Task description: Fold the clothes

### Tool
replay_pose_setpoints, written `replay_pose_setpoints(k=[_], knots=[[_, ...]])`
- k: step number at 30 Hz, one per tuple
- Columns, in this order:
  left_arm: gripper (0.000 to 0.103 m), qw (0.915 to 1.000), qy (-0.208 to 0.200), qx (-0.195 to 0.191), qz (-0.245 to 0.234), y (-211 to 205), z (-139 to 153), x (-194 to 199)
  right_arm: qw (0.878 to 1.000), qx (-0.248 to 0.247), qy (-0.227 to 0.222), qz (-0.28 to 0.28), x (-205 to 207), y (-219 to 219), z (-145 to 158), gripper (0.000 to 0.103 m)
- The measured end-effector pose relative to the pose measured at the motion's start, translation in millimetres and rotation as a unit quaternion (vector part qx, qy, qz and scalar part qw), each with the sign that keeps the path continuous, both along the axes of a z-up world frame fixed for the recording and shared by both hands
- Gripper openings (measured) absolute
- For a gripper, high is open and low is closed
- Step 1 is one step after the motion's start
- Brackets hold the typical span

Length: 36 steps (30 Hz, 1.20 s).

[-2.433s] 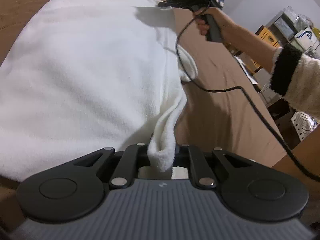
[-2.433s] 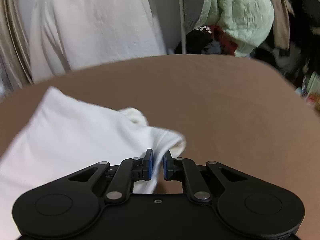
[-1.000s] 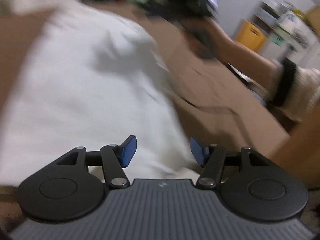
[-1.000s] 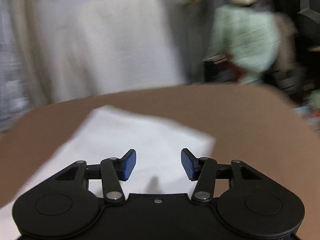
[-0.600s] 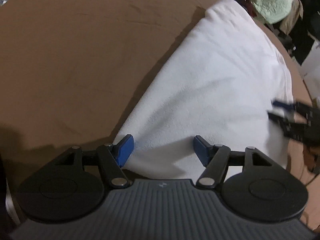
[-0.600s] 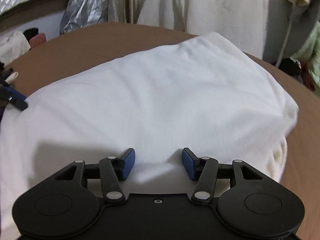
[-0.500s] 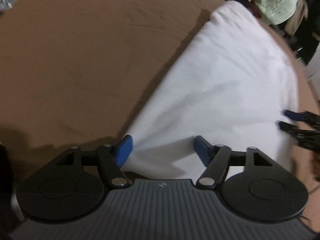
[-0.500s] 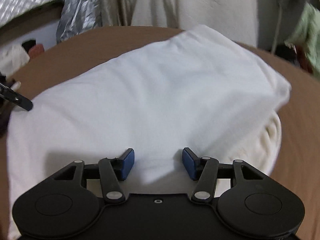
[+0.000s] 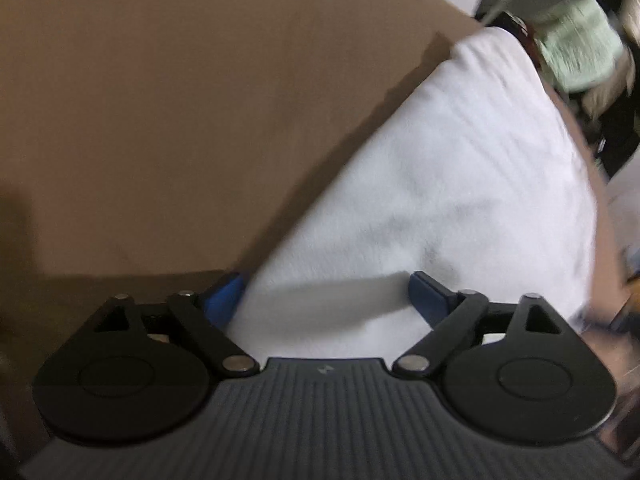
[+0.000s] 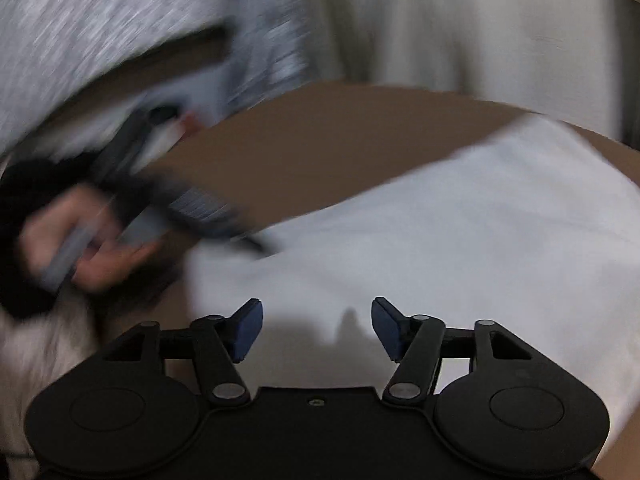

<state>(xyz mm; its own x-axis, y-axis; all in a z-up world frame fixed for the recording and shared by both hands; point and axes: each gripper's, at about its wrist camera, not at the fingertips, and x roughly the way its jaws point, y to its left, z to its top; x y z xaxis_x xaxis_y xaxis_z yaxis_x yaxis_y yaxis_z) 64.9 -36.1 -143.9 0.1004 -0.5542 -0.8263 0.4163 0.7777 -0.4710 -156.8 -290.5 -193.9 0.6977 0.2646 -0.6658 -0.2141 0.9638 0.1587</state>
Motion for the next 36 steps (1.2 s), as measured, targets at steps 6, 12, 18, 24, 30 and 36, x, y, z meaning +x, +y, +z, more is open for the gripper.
replay_pose_setpoints(k=[6, 12, 18, 24, 30, 36], knots=[[0.071, 0.9920, 0.084, -0.076, 0.057, 31.1, -17.2, 12.0, 0.985, -0.130, 0.002, 0.115, -10.6, 82.0, -30.8, 0.069], [0.054, 0.9869, 0.081, -0.134, 0.036, 37.1, -6.5, 9.1, 0.967, -0.222, 0.051, 0.117, -16.3, 107.3, -56.7, 0.081], [0.054, 0.9762, 0.106, -0.185, 0.042, 51.6, -0.4, 6.5, 0.940, -0.320, 0.014, 0.115, -37.4, 119.5, -81.0, 0.064], [0.056, 0.9782, 0.036, -0.194, 0.065, 50.8, 18.5, 0.0, 0.952, -0.300, -0.059, 0.017, -39.2, 83.4, -31.2, 0.021], [0.070, 0.9592, 0.036, -0.268, 0.081, 60.5, 33.4, 3.3, 0.974, -0.208, -0.066, -0.059, -20.3, 29.1, 12.1, 0.021], [0.074, 0.9512, 0.076, -0.288, 0.080, 43.6, 21.6, -1.3, 0.992, -0.029, -0.032, -0.117, -18.9, -24.2, 20.6, 0.021]])
